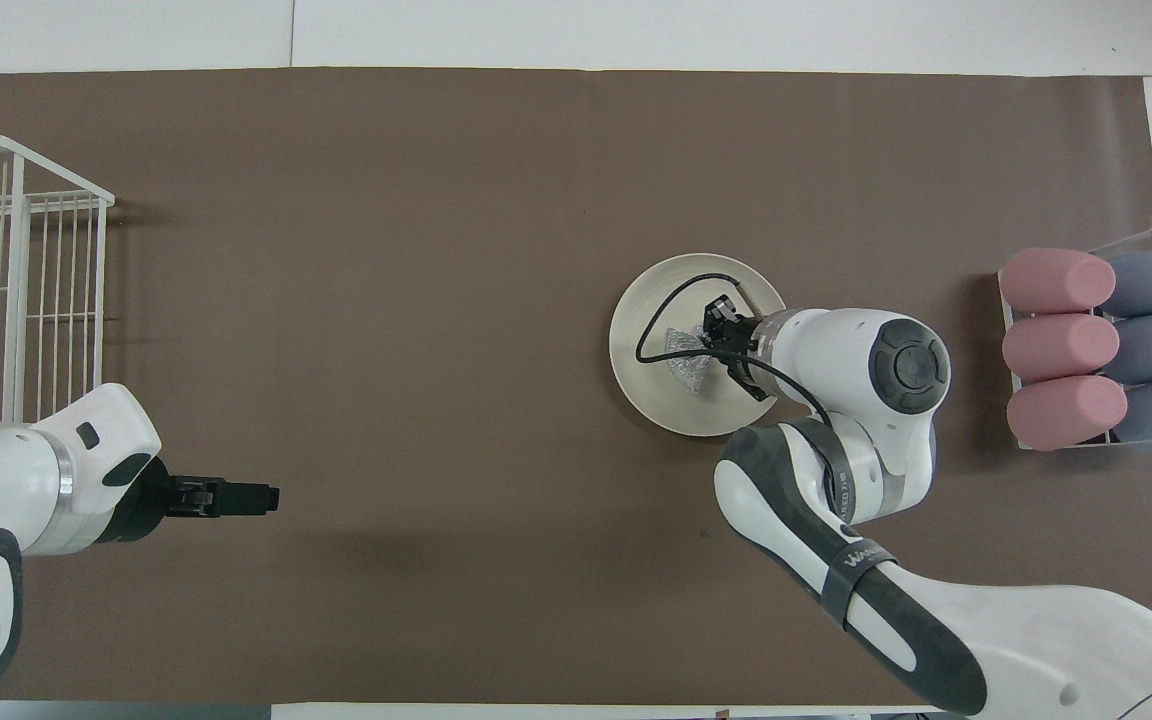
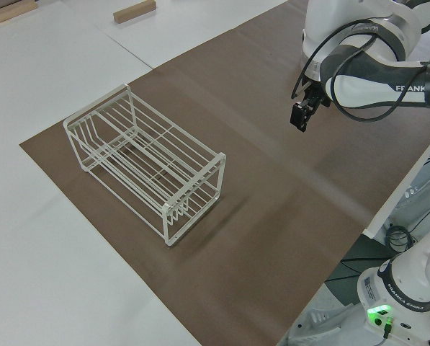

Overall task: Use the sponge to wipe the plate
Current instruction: 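Rub the clear sponge over the plate surface with the right gripper, then carry the sponge from the plate back to the left gripper with the right gripper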

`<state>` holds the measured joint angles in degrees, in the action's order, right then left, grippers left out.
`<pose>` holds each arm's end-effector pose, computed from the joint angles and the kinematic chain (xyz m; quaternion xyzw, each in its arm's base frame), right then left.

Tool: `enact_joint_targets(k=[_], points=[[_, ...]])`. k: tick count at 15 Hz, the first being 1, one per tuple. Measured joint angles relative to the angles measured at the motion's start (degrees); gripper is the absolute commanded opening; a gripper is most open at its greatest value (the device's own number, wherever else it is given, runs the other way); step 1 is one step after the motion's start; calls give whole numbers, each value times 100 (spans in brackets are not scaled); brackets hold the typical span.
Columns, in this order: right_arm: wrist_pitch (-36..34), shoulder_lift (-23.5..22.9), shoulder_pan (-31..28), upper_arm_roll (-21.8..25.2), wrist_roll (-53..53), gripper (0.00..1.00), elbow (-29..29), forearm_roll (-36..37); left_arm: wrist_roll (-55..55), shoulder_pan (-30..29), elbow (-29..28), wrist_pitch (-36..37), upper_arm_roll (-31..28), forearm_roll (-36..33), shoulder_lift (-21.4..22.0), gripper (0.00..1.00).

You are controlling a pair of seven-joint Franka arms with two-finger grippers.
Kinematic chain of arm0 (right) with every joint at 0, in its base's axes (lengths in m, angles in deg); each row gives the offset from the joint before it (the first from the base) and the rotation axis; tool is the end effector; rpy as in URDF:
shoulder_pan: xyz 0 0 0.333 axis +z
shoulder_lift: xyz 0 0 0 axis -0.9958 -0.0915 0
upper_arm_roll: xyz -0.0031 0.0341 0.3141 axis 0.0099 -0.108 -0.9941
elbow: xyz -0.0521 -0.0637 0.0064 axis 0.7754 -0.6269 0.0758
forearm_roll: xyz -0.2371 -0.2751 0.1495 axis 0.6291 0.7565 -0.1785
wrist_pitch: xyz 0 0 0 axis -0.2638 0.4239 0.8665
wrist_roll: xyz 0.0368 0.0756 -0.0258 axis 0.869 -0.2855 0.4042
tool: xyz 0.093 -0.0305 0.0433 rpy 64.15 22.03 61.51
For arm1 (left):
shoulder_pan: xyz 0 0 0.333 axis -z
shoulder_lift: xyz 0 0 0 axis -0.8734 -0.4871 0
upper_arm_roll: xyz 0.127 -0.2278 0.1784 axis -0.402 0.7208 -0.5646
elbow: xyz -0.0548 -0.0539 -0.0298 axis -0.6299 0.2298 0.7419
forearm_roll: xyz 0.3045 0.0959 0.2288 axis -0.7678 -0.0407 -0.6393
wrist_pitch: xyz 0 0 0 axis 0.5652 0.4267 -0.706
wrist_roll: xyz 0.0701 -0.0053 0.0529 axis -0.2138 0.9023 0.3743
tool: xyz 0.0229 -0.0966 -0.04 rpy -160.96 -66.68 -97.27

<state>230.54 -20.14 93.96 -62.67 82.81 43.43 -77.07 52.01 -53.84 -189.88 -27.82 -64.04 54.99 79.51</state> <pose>0.5105 0.2558 0.2942 -0.8550 0.4959 -0.0072 0.1518 0.4045 -0.0688 0.4515 0.9893 -0.0514 -0.0397 0.1304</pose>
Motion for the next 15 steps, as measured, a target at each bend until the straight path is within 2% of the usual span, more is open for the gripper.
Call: enact_joint_targets(k=[4,6,8,11,15], points=[[-45,0,-8,9,16,0,-30,0,19,-2,0,-1,0,0,0,100],[-490,47,-12,22,155,0,-221,0,22,-2,0,-3,0,0,0,100],[-1302,252,-8,20,463,0,-600,0,56,-3,1,-21,0,0,0,100],[-2799,885,7,11,912,0,-1254,0,443,-16,29,-243,-5,106,-23,100],[-4639,1760,113,-31,1805,0,-2094,0,823,-32,616,-232,-4,1663,-364,100]])
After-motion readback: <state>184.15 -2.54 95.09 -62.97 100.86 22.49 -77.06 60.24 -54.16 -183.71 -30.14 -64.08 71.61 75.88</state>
